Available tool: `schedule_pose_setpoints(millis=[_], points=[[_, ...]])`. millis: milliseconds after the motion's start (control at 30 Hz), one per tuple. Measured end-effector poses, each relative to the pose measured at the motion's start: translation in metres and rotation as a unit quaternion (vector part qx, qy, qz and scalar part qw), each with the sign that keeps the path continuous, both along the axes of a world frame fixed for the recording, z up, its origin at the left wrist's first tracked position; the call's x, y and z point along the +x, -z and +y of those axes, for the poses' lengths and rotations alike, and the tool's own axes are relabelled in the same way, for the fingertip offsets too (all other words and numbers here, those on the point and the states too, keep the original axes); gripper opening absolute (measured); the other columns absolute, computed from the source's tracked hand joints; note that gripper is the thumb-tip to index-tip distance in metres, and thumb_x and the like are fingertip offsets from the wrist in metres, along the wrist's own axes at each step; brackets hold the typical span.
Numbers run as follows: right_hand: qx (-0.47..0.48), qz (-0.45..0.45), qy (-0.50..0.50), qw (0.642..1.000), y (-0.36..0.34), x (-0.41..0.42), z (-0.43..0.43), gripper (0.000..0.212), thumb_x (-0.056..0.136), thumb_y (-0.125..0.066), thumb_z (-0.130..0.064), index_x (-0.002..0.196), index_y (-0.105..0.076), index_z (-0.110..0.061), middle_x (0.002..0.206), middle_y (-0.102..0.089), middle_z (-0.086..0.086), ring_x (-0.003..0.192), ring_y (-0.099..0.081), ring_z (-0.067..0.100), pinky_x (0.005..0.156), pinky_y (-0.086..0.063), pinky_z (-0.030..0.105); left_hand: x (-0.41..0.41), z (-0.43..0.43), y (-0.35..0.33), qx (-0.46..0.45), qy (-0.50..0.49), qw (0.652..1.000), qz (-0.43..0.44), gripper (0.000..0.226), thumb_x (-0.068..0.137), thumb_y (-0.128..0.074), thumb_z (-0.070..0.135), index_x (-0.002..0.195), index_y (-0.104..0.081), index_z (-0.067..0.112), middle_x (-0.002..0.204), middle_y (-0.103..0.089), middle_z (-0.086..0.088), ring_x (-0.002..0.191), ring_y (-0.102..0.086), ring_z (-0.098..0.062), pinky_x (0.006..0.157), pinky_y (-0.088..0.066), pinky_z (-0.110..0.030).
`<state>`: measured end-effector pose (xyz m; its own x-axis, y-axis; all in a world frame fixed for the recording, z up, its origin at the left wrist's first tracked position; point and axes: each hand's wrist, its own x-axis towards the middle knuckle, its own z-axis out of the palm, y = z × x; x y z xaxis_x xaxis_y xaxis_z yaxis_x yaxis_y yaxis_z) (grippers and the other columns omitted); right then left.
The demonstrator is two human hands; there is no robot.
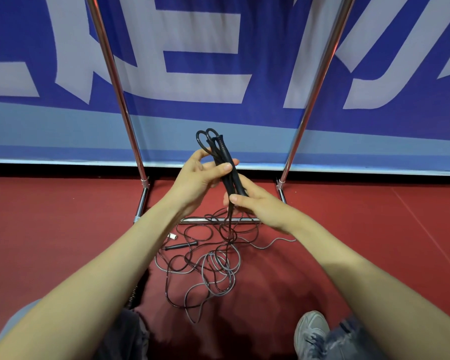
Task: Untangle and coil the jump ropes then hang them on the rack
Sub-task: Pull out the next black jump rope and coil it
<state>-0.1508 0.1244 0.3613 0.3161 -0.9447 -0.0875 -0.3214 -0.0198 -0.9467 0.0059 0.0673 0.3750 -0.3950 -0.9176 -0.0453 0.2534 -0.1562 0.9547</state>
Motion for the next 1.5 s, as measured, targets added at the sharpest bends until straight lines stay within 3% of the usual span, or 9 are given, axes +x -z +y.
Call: schedule_pose_setpoints(millis=[267,467,667,800,900,1000,1167,1367,1500], points=[[-0.117,0.101,0.137,0.978,0.007,0.014,-0.005,0.078,0.087,-0.069,-0.028,0.15,-0.023,-0.021,0.133,-0.057,-0.002,0.109,-0.057,0.012,0.09,-0.042,0.025,-0.01,0.002,0.001,-0.017,-0.081,0.997,0.006,0.046,0.085,-0.067,-0.001,0.122,-0.04,0.004,0.102,-0.073,-0.017,0.099,-0.065,-0.039,0.098,-0.035,-0.067],[-0.148,0.162,0.176,0.96,0.01,0.019,-0.009,0.056,0.098,-0.05,-0.022,0.149,-0.027,-0.016,0.138,-0.054,0.008,0.119,-0.054,0.027,0.089,-0.042,0.032,-0.016,0.008,-0.009,-0.021,-0.099,0.995,0.025,0.043,0.088,-0.063,-0.003,0.122,-0.04,0.007,0.102,-0.073,-0.013,0.08,-0.069,-0.02,0.066,-0.051,-0.022],[-0.162,0.125,0.157,0.966,0.001,0.016,-0.004,0.048,0.098,-0.051,-0.021,0.143,-0.038,-0.031,0.087,-0.056,-0.021,0.064,-0.051,-0.011,0.06,-0.035,0.007,-0.009,0.004,-0.007,-0.04,-0.077,0.996,0.01,0.045,0.089,-0.064,0.005,0.125,-0.038,0.009,0.107,-0.072,-0.012,0.092,-0.069,-0.022,0.082,-0.051,-0.033],[-0.162,0.021,0.18,0.97,-0.002,0.017,-0.009,0.044,0.099,-0.049,-0.016,0.14,-0.044,-0.031,0.103,-0.067,-0.015,0.088,-0.063,0.011,0.081,-0.05,0.029,-0.014,0.007,0.009,0.002,-0.021,1.0,-0.022,0.081,0.085,-0.07,0.031,0.145,-0.019,0.014,0.12,-0.063,-0.01,0.106,-0.062,-0.019,0.104,-0.044,-0.035],[-0.144,-0.033,0.198,0.969,-0.006,0.01,-0.015,0.052,0.1,-0.049,-0.015,0.148,-0.034,-0.024,0.13,-0.059,-0.005,0.113,-0.057,0.008,0.103,-0.042,0.024,-0.023,0.018,0.028,0.024,0.08,0.994,-0.07,0.083,0.082,-0.065,0.049,0.143,-0.019,0.017,0.095,-0.052,-0.011,0.09,-0.048,-0.022,0.095,-0.039,-0.032],[-0.152,-0.006,0.21,0.966,-0.011,0.001,-0.017,0.056,0.1,-0.05,-0.019,0.151,-0.029,-0.026,0.129,-0.059,-0.004,0.114,-0.055,0.008,0.097,-0.04,0.016,-0.013,0.017,0.026,-0.052,0.106,0.983,-0.144,0.055,0.089,-0.062,0.043,0.13,-0.038,0.016,0.068,-0.061,0.004,0.07,-0.052,-0.017,0.076,-0.042,-0.032],[-0.146,0.077,0.256,0.952,-0.015,-0.033,-0.025,0.056,0.098,-0.051,-0.029,0.15,-0.031,-0.03,0.127,-0.061,-0.004,0.12,-0.055,0.017,0.107,-0.038,0.033,0.014,0.002,0.006,-0.128,0.099,0.961,-0.226,0.037,0.089,-0.065,0.025,0.119,-0.048,0.01,0.056,-0.047,0.002,0.052,-0.047,-0.012,0.069,-0.046,-0.032],[-0.106,0.061,0.084,0.989,-0.031,-0.037,-0.007,0.042,0.1,-0.049,-0.019,0.141,-0.044,-0.029,0.102,-0.06,-0.031,0.098,-0.054,-0.008,0.098,-0.036,0.017,0.05,-0.019,-0.003,-0.086,0.056,0.969,-0.224,0.044,0.075,-0.075,0.034,0.111,-0.056,0.019,0.075,-0.051,-0.005,0.066,-0.048,-0.007,0.077,-0.038,-0.022],[-0.057,0.093,-0.061,0.992,-0.038,-0.032,0.006,0.041,0.1,-0.05,-0.015,0.135,-0.044,-0.034,0.114,-0.06,-0.022,0.098,-0.054,-0.01,0.09,-0.04,0.015,0.053,-0.023,0.001,-0.059,0.069,0.974,-0.208,0.035,0.086,-0.065,0.01,0.119,-0.054,0.003,0.07,-0.06,0.006,0.066,-0.051,-0.007,0.075,-0.038,-0.023]])
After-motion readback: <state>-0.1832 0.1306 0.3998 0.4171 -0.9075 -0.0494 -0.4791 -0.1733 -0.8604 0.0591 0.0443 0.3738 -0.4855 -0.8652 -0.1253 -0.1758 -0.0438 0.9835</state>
